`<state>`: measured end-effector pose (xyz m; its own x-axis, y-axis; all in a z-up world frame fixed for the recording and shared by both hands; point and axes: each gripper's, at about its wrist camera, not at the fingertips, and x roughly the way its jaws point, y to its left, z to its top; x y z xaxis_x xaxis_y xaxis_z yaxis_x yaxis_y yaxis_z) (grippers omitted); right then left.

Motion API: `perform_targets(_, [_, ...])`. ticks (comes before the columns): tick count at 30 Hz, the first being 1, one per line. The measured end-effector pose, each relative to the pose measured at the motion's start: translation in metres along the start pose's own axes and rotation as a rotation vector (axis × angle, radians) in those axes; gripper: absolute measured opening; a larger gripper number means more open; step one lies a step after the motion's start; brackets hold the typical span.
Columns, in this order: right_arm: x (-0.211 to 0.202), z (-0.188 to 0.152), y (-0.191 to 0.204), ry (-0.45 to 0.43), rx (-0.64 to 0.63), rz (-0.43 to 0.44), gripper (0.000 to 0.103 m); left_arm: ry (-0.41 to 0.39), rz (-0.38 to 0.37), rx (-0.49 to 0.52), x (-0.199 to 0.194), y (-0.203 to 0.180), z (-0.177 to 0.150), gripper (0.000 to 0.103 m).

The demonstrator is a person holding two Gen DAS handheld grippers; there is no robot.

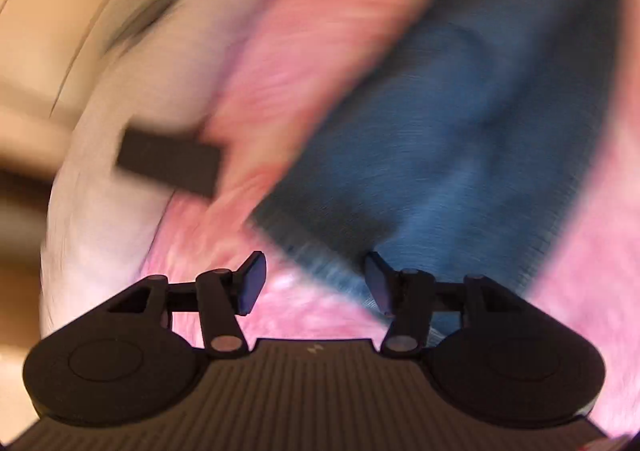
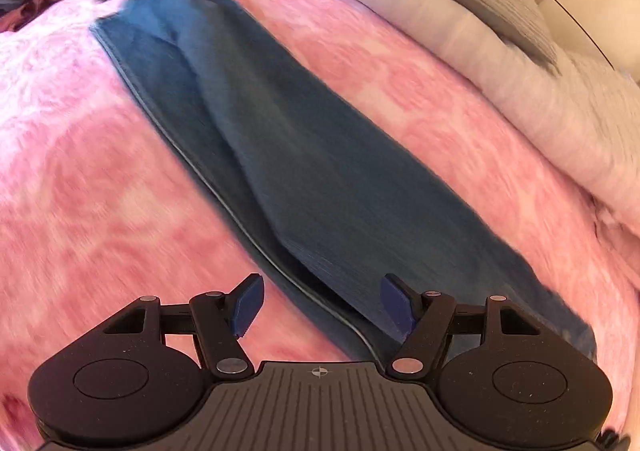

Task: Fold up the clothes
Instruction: 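Grasp the leg hem with the left gripper and pull it straight, then release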

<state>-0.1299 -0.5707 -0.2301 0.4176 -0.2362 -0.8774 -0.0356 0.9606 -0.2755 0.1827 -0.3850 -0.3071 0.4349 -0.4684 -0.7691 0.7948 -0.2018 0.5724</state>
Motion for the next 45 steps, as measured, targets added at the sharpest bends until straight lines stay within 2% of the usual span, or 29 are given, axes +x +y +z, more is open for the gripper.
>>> perform_targets(3, [0.008, 0.016, 0.016, -0.001, -0.028, 0.005, 0.068, -0.034, 0.020, -0.030, -0.008, 0.007, -0.017, 0.049])
perform_targets(4, [0.012, 0.019, 0.019, 0.003, -0.026, 0.009, 0.068, -0.052, 0.011, 0.000, -0.011, 0.001, -0.023, 0.049])
perform_targets(9, [0.026, 0.032, 0.028, 0.023, -0.015, 0.008, 0.068, -0.156, -0.043, 0.304, -0.015, -0.062, -0.042, 0.049])
perform_targets(10, [0.028, 0.033, 0.029, 0.029, -0.019, 0.005, 0.068, -0.161, -0.042, 0.362, -0.011, -0.075, -0.043, 0.046])
perform_targets(12, [0.032, 0.031, 0.030, 0.044, -0.027, -0.001, 0.068, -0.158, -0.013, 0.451, 0.001, -0.094, -0.043, 0.044])
perform_targets(14, [0.035, 0.029, 0.030, 0.061, -0.036, -0.008, 0.068, -0.159, 0.026, 0.488, 0.013, -0.101, -0.038, 0.044])
perform_targets(15, [0.038, 0.027, 0.029, 0.070, -0.039, -0.013, 0.068, -0.154, 0.031, 0.484, 0.017, -0.100, -0.034, 0.044])
perform_targets(18, [0.042, 0.020, 0.023, 0.090, -0.036, -0.033, 0.068, -0.129, 0.013, 0.433, 0.015, -0.083, -0.023, 0.006])
perform_targets(20, [0.043, 0.016, 0.019, 0.101, -0.031, -0.046, 0.068, -0.117, -0.006, 0.395, 0.009, -0.068, -0.018, 0.004])
perform_targets(25, [0.031, 0.008, 0.005, 0.084, -0.022, -0.076, 0.068, -0.144, -0.118, 0.247, -0.036, -0.022, -0.031, 0.004])
perform_targets(33, [0.028, -0.016, -0.001, 0.108, 0.004, -0.110, 0.068, -0.056, -0.173, 0.316, -0.015, -0.063, -0.048, 0.003])
perform_targets(35, [0.030, -0.026, 0.000, 0.123, -0.041, -0.156, 0.068, -0.043, -0.176, 0.279, -0.011, -0.064, -0.048, 0.003])
perform_targets(37, [0.036, -0.040, 0.002, 0.151, -0.112, -0.229, 0.068, -0.045, -0.173, 0.207, -0.011, -0.053, -0.043, 0.003])
perform_targets(39, [0.044, -0.057, -0.003, 0.187, -0.164, -0.316, 0.068, -0.055, -0.163, 0.180, -0.016, -0.044, -0.039, 0.004])
perform_targets(42, [0.056, -0.080, -0.022, 0.234, -0.145, -0.422, 0.068, -0.052, -0.154, 0.213, -0.026, -0.044, -0.036, 0.004])
perform_targets(45, [0.062, -0.079, -0.031, 0.205, -0.096, -0.436, 0.068, -0.052, -0.142, 0.193, -0.035, -0.040, -0.030, 0.003])
